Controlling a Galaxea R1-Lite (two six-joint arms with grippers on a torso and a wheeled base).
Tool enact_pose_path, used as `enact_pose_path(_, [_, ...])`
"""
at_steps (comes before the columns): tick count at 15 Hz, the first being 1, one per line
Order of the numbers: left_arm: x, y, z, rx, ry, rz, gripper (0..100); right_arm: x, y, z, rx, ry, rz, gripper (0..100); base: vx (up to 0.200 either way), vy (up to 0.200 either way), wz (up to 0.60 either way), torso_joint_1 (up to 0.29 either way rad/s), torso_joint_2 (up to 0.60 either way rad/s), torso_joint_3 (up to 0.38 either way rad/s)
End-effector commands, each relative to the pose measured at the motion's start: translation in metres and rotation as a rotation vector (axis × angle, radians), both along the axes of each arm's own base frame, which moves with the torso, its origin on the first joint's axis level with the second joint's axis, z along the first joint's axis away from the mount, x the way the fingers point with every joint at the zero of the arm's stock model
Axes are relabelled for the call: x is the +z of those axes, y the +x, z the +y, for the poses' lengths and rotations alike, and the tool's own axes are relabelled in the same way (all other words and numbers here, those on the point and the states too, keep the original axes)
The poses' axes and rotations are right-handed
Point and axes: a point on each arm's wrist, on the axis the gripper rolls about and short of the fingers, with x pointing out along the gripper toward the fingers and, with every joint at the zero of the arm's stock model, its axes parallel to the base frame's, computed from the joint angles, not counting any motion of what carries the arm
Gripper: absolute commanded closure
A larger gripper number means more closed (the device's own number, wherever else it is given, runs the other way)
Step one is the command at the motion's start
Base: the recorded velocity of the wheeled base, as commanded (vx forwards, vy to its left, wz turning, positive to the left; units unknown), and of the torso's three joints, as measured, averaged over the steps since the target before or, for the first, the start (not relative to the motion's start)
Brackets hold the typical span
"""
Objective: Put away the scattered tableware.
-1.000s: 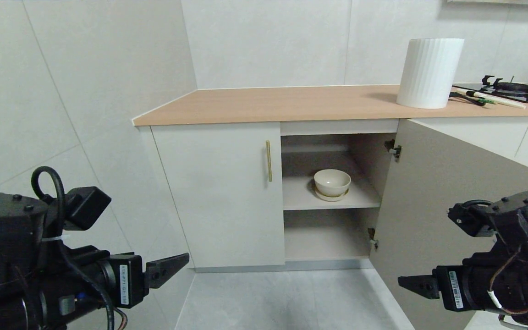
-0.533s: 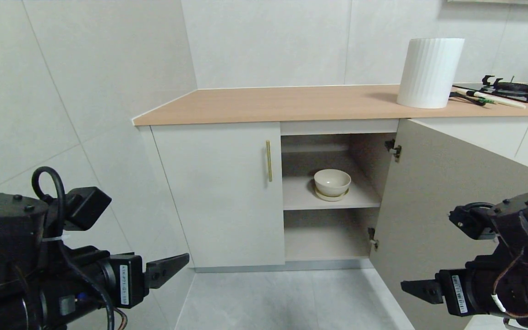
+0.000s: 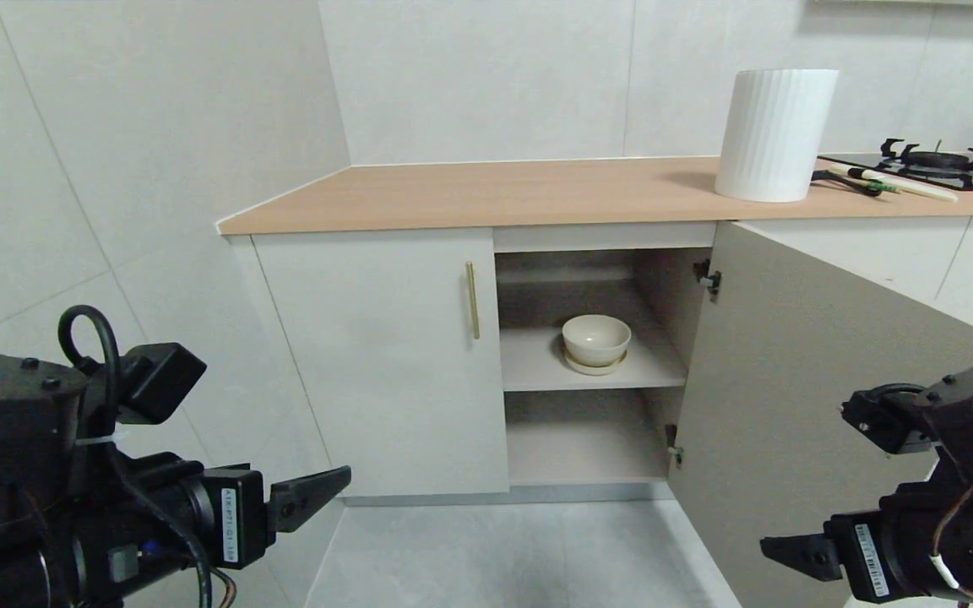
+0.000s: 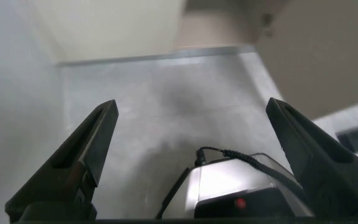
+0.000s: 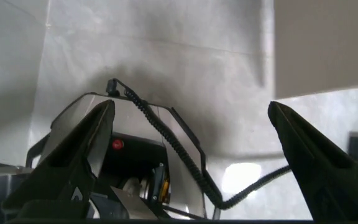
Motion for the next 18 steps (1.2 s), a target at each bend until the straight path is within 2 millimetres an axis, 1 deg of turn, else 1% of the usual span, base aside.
enact_pose_path(1, [0.000, 0.000, 0.000, 0.001, 0.001, 0.002, 0, 0.007, -0.003, -0.002, 0.002, 0.012, -0.020, 0, 0.000, -0.200, 0.00, 0.007, 0.00, -0.002])
enact_pose_path(5, [0.000, 0.000, 0.000, 0.001, 0.001, 0.002, 0, 0.018, -0.013, -0.009, 0.003, -0.022, 0.034, 0, 0.000, -0.200, 0.00, 0.004, 0.00, 0.005])
enact_pose_path(9, [-0.001, 0.000, 0.000, 0.001, 0.002, 0.003, 0, 0.021, -0.016, -0.013, -0.011, -0.044, 0.035, 0, 0.000, -0.200, 0.00, 0.002, 0.00, 0.004])
enact_pose_path(11, [-0.001, 0.000, 0.000, 0.001, 0.002, 0.003, 0, 0.023, -0.018, -0.016, -0.037, -0.082, 0.045, 0, 0.000, 0.000, 0.00, 0.000, 0.00, 0.000])
enact_pose_path(12, [-0.001, 0.000, 0.000, 0.000, 0.001, 0.004, 0, 0.027, -0.014, -0.022, -0.102, -0.118, 0.045, 0, 0.000, 0.000, 0.00, 0.000, 0.00, 0.000])
enact_pose_path(14, [-0.001, 0.000, 0.000, 0.001, 0.002, 0.003, 0, 0.029, -0.002, -0.033, -0.198, -0.122, 0.038, 0, 0.000, 0.000, 0.00, 0.000, 0.00, 0.000])
enact_pose_path(15, [-0.001, 0.000, 0.000, 0.000, 0.001, 0.004, 0, 0.028, 0.011, -0.045, -0.272, -0.133, 0.039, 0, 0.000, 0.000, 0.00, 0.000, 0.00, 0.000])
enact_pose_path(18, [-0.001, 0.000, 0.000, 0.000, 0.001, 0.004, 0, 0.028, 0.031, -0.066, -0.382, -0.128, -0.017, 0, 0.000, 0.000, 0.00, 0.000, 0.00, 0.000])
